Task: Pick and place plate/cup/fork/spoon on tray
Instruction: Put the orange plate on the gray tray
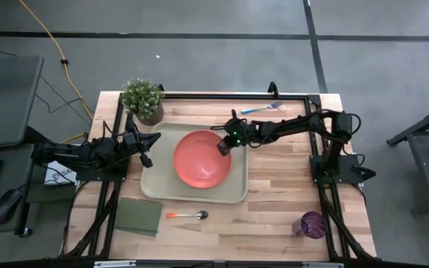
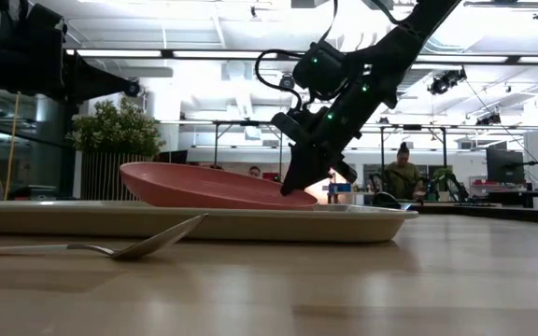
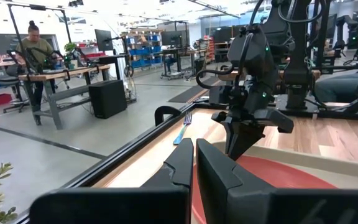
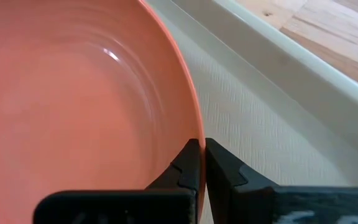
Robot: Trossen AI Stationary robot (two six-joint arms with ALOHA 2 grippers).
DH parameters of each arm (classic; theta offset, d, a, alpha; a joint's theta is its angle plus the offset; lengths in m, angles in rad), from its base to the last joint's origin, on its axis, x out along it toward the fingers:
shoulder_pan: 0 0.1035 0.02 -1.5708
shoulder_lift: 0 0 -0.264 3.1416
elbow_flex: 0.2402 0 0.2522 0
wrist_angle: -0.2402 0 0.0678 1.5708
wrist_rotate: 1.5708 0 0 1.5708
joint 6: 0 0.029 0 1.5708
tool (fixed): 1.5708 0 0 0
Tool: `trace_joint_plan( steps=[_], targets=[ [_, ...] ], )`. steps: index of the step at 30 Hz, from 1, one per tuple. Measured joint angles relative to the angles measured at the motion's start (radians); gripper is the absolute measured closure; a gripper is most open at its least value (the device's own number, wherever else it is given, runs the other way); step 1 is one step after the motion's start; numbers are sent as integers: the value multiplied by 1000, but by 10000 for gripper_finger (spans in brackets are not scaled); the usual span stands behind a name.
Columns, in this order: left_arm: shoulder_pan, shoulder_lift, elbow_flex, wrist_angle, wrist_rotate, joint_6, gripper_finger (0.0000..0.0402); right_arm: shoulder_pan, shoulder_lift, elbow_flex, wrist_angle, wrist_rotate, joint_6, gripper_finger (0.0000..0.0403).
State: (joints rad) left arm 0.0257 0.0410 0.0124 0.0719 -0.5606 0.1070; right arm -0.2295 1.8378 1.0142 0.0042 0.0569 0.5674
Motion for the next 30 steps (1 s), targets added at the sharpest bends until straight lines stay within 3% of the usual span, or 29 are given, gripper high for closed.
trace_joint_plan(
  steps=[7,20,24,30],
  targets=[
    [0,0,0,0,0,-1,398,0,0,0,8,2,-4,397],
    [0,0,0,0,0,-1,398,0,0,0,12,39,-31,294],
    [0,0,0,0,0,-1,398,0,0,0,21,113,-93,281],
    [0,0,0,0,0,1,398,-6,-17,0,-18,103,-211,279]
  ],
)
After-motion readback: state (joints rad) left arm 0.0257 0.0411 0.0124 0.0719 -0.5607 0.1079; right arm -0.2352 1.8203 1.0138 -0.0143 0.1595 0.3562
